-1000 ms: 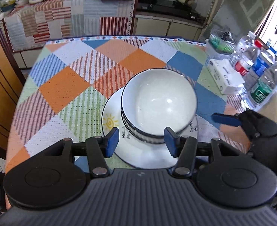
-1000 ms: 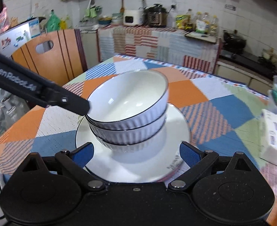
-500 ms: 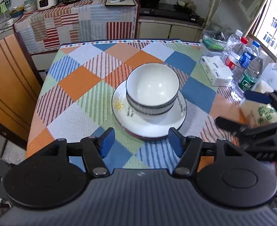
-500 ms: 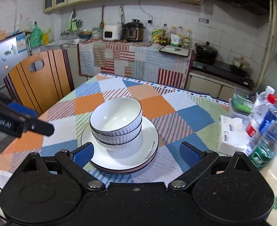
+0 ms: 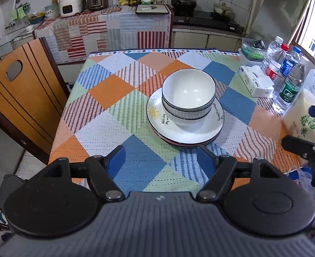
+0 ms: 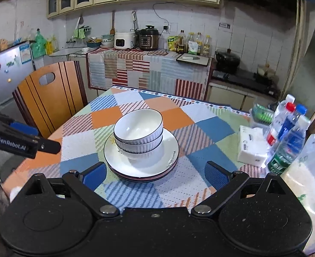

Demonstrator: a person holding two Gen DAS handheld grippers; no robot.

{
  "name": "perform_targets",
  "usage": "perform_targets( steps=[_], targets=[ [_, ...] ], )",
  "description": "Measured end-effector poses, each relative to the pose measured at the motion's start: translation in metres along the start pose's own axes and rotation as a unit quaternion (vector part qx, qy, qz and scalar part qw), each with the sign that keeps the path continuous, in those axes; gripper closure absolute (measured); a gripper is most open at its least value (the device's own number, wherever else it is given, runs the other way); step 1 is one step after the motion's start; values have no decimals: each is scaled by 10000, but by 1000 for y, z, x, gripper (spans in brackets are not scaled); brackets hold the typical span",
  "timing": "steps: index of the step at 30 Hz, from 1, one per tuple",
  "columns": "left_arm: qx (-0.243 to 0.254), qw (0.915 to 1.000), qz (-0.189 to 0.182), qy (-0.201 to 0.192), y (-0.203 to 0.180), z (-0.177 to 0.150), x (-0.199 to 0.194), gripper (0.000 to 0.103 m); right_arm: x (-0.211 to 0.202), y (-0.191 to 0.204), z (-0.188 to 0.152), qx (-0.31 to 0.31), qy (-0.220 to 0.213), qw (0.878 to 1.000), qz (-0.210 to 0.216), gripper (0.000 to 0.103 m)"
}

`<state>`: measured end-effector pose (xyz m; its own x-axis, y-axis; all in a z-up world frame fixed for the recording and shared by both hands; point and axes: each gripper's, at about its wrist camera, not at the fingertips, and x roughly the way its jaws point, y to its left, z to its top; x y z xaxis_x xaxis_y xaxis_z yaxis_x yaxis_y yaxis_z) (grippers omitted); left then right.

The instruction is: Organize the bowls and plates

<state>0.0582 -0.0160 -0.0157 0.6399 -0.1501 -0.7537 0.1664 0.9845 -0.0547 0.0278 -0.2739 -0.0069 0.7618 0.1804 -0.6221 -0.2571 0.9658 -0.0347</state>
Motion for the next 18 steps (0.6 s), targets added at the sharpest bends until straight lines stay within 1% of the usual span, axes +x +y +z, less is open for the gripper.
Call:
perform_targets(
  steps=[2, 4, 6, 8, 11, 13, 17, 18],
  targets=[
    [-50, 10000, 20, -59, 1, -2, -1, 28, 0, 4, 0, -9, 63, 9996, -263, 0],
    [-118, 9999, 11, -109, 2, -4, -2, 25, 0, 9, 1, -70, 38, 9978, -656, 0],
    [-159, 9998, 15, -154, 2, -6, -1, 22, 1, 10, 2, -93, 9, 9961, -880, 0],
    [-191, 9996, 62, -177, 2, -8, -1, 21, 2, 9, 2, -1, 16, 9961, -883, 0],
    [-177, 9994, 163, -254, 2, -11, -1, 19, 5, 3, 2, 234, 135, 9973, -687, 0],
    [-154, 9991, 222, -330, 2, -12, -2, 13, 6, 2, -1, 351, 186, 9974, -598, 0],
    [-46, 9984, 347, -447, -1, -14, -3, 5, 11, -1, -6, 522, 207, 9968, -560, 0],
    [-17, 9981, 390, -474, -2, -15, -3, 2, 12, -1, -6, 546, 247, 9968, -537, 0]
  ],
)
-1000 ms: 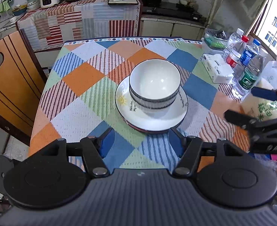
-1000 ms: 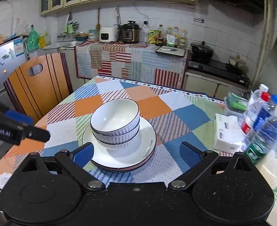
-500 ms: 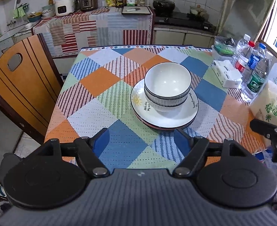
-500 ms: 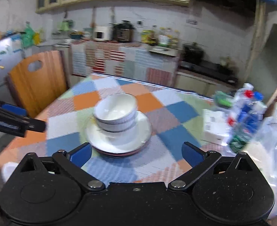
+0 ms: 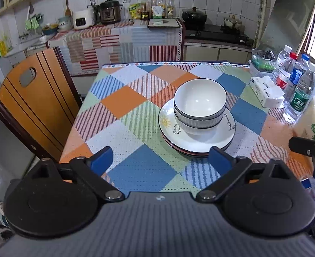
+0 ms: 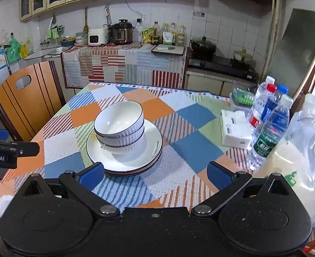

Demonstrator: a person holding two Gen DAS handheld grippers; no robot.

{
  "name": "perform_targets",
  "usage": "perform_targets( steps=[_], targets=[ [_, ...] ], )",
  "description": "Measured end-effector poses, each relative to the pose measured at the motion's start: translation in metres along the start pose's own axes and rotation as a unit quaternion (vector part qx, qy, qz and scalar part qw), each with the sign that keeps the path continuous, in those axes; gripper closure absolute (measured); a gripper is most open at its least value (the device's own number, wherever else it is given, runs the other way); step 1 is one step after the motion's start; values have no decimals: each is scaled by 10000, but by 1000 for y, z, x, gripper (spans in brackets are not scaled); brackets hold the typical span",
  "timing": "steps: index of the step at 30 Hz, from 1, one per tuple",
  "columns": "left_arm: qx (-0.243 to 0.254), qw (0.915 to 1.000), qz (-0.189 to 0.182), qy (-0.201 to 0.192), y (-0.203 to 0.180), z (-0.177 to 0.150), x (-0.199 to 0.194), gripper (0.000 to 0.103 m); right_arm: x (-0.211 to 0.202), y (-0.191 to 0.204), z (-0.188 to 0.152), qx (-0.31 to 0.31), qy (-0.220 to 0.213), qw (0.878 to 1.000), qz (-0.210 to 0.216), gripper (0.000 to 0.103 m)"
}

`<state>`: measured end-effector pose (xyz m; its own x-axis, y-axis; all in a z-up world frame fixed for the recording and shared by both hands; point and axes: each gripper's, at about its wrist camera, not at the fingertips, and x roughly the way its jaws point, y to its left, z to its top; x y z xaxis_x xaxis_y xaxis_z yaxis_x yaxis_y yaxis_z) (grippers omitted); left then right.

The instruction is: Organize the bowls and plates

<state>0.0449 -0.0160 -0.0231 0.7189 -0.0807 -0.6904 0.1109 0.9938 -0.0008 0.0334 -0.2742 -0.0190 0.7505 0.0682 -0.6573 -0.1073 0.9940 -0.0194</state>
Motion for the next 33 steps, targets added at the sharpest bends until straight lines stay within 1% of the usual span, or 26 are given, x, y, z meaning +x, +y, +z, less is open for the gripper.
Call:
perform_targets(
  steps=[1, 5, 8, 12, 16, 22, 26, 33],
  targets=[
    [32, 10000, 33, -24, -1, 0, 0, 0, 1, 0, 0, 11, 43, 10000, 23, 0],
    [24, 10000, 22, -51, -3, -1, 1, 0, 4, 1, -2, 28, 106, 9999, 20, 0],
    [-35, 9999, 132, 0, -4, -3, 5, 0, 3, 3, -2, 6, 82, 10000, -9, 0],
    [-127, 9998, -28, 146, -1, -5, 11, 0, 4, 4, -3, -38, 117, 9999, -16, 0],
    [-84, 9999, 44, 43, -3, -5, 11, 0, 5, 3, -3, -8, 89, 10000, -28, 0],
    [9, 10000, -76, 57, -6, -6, 10, 0, 7, 4, -4, -30, 116, 9999, -115, 0],
    [49, 10000, -29, 51, -7, -6, 9, 0, 8, 4, -5, -30, 151, 9997, -176, 0],
    [32, 10000, -27, 43, -6, -7, 8, 0, 7, 2, -5, 4, 170, 9997, -162, 0]
  ],
)
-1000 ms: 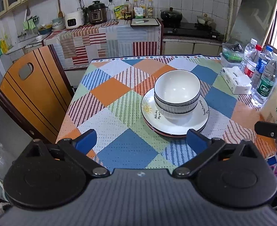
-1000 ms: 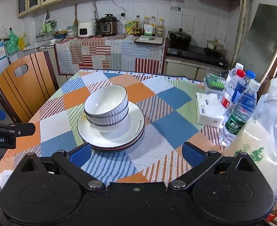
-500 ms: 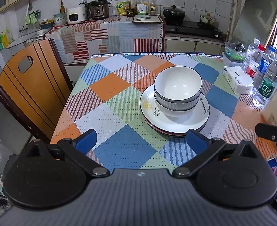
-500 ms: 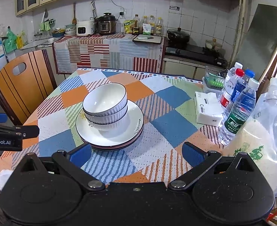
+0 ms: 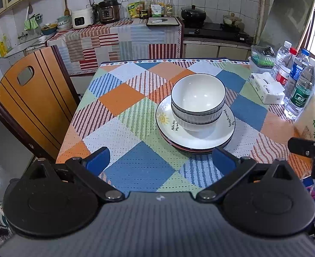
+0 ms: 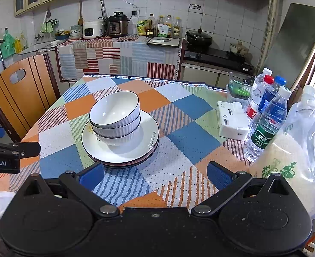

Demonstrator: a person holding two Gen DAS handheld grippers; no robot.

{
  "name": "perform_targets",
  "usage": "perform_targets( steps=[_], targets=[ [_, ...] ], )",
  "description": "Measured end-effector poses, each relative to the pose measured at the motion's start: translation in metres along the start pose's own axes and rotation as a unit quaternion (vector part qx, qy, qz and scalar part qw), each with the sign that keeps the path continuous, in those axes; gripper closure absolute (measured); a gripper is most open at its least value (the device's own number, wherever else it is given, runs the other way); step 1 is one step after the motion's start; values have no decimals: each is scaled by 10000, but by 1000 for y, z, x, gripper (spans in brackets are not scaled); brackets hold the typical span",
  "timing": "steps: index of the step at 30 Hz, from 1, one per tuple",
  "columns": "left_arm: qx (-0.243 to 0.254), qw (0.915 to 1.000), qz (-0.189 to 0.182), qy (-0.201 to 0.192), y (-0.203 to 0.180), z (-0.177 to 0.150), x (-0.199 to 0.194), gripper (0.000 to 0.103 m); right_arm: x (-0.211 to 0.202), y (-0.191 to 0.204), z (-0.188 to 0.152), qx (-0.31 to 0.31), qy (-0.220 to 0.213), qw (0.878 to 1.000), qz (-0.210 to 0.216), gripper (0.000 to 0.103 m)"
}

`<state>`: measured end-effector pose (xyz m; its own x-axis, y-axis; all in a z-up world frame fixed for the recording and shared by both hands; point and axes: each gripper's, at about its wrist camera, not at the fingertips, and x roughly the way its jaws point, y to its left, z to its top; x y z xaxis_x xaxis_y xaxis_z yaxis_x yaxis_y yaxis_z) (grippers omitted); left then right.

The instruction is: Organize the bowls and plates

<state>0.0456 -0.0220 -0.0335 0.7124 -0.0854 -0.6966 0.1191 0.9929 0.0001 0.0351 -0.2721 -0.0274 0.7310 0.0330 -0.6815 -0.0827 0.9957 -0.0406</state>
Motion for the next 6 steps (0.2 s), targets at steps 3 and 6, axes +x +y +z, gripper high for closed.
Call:
perform_targets(
  steps=[3, 6],
  targets=[
    [1, 10000, 17, -19, -1, 0, -1, 0, 0, 0, 0, -24, 0, 10000, -3, 0],
    [14, 10000, -11, -3, -1, 0, -1, 0, 0, 0, 0, -18, 5, 10000, -12, 0]
  ],
)
